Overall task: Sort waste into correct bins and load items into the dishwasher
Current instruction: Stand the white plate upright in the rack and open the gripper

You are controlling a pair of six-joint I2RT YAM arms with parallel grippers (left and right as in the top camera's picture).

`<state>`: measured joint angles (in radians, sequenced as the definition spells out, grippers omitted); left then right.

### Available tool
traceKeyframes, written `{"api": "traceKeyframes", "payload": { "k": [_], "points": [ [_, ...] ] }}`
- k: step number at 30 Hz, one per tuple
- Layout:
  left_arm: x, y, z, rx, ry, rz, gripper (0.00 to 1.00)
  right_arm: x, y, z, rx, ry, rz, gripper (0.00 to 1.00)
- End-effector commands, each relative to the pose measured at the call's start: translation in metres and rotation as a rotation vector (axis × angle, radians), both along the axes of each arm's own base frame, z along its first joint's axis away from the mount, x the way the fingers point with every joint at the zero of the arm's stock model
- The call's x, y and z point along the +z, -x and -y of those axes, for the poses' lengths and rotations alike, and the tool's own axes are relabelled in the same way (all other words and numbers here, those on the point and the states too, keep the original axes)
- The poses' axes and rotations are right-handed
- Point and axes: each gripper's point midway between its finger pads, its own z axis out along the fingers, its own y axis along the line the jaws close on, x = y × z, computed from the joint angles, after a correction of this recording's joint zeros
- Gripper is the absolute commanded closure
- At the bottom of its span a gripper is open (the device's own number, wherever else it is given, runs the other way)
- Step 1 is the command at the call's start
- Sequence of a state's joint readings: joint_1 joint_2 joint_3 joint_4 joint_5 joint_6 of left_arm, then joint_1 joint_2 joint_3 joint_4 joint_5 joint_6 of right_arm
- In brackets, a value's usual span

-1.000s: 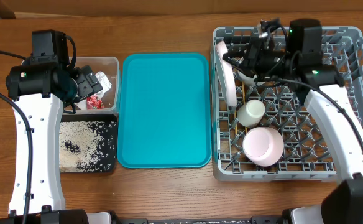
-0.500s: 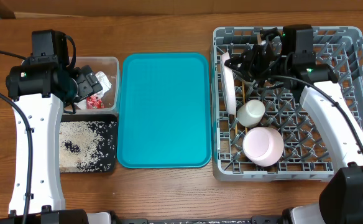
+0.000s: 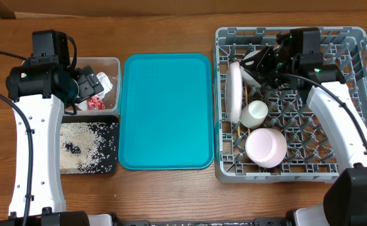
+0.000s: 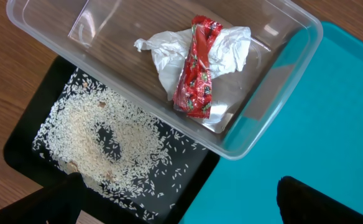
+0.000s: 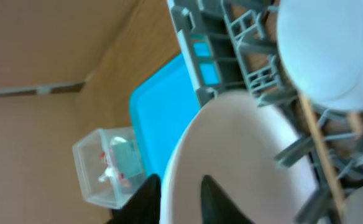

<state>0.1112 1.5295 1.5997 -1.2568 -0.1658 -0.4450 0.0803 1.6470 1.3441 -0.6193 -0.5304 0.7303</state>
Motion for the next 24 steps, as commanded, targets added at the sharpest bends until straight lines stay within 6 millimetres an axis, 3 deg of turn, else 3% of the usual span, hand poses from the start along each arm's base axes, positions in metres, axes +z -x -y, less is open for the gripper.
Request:
{"api": "traceKeyframes", "payload": {
  "k": [1, 6, 10, 15, 16, 20, 22, 24],
  "points": [
    [0.007, -0.002, 0.001, -0.014, -0.015, 0.021, 0.0, -0.007, -0.001, 0.012, 0.0, 0.067, 0.017, 0.69],
    [0.007, -0.002, 0.001, -0.014, -0.015, 0.021, 0.0, 0.001, 0.0, 0.017, 0.049, 0.076, 0.065, 0.49],
    [0.007, -0.002, 0.001, -0.013, -0.015, 0.021, 0.0, 0.024, 0.003, 0.03, 0.038, 0.075, 0.126, 0.46],
    [0.007, -0.002, 0.001, -0.014, -0.015, 0.021, 0.0, 0.069, 0.031, 0.005, 0.211, 0.02, 0.275, 0.48],
    [0.007, -0.002, 0.001, -0.013, -0.015, 0.021, 0.0, 0.077, 0.04, -0.005, 0.263, 0.016, 0.309, 0.51],
    [0.007, -0.002, 0.001, -0.013, -0.015, 0.021, 0.0, 0.089, 0.071, -0.046, 0.419, 0.061, 0.379, 0.81],
    [0.007, -0.002, 0.001, -0.013, -0.015, 0.021, 0.0, 0.084, 0.078, -0.064, 0.451, 0.101, 0.376, 0.92],
    [0.007, -0.002, 0.001, -0.013, -0.015, 0.021, 0.0, 0.072, 0.083, -0.082, 0.469, 0.187, 0.366, 0.96]
  ]
}}
